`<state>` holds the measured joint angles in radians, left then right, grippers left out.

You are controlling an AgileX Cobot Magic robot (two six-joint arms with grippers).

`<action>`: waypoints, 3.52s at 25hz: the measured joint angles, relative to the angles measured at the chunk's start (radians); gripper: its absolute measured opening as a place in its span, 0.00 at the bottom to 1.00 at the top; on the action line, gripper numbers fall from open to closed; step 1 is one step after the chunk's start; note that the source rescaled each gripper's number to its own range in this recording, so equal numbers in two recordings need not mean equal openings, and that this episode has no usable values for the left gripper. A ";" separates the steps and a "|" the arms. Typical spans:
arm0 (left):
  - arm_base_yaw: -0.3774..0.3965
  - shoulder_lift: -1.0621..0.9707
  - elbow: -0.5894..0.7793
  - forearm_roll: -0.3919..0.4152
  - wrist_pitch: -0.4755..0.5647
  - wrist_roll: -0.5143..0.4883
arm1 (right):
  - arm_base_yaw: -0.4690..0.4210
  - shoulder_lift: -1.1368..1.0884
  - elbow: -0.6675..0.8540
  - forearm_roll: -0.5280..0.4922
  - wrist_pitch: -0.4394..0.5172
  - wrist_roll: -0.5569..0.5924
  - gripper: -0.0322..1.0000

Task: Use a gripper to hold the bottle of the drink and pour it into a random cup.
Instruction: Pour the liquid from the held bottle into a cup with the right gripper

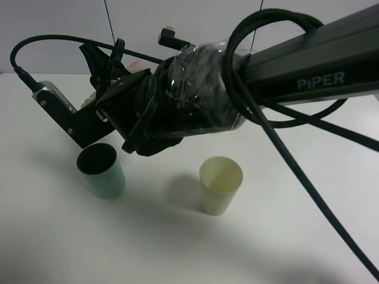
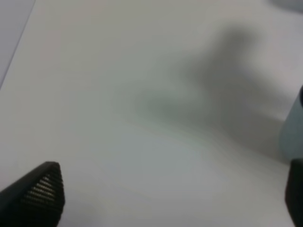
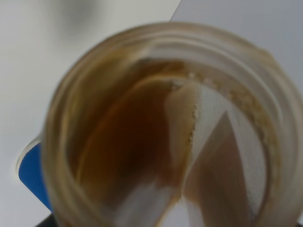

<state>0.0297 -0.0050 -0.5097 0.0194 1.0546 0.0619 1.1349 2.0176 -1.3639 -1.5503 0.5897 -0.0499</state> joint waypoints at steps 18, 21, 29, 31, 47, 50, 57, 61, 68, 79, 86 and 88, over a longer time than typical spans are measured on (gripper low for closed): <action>0.000 0.000 0.000 0.000 0.000 0.000 | 0.000 0.000 0.000 0.000 -0.031 -0.060 0.03; 0.000 0.000 0.000 0.000 0.000 0.000 | 0.000 0.000 0.000 0.000 -0.052 -0.060 0.03; 0.000 0.000 0.000 0.000 0.000 0.000 | 0.006 0.000 0.000 -0.022 -0.069 -0.060 0.03; 0.000 0.000 0.000 0.000 0.000 0.000 | 0.008 0.000 0.000 -0.029 -0.071 -0.060 0.03; 0.000 0.000 0.000 0.000 0.000 0.000 | 0.012 0.000 0.000 -0.075 -0.070 -0.107 0.03; 0.000 0.000 0.000 0.000 0.000 0.000 | 0.012 0.000 0.000 -0.075 -0.070 -0.108 0.03; 0.000 0.000 0.000 0.000 0.000 0.000 | 0.012 0.000 0.000 -0.076 -0.070 -0.146 0.03; 0.000 0.000 0.000 0.000 0.000 0.000 | 0.012 0.000 0.000 -0.076 -0.070 -0.154 0.03; 0.000 0.000 0.000 0.000 0.000 0.000 | 0.012 0.000 0.000 -0.076 -0.068 -0.154 0.03; 0.000 0.000 0.000 0.000 0.000 0.000 | 0.012 0.000 0.000 -0.076 -0.047 -0.154 0.03; 0.000 0.000 0.000 0.000 0.000 0.000 | 0.014 0.000 0.000 -0.076 -0.047 -0.170 0.03; 0.000 0.000 0.000 0.000 0.000 0.000 | 0.017 0.000 0.000 -0.076 -0.047 -0.190 0.03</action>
<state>0.0297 -0.0050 -0.5097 0.0194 1.0546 0.0619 1.1518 2.0176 -1.3639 -1.6259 0.5428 -0.2402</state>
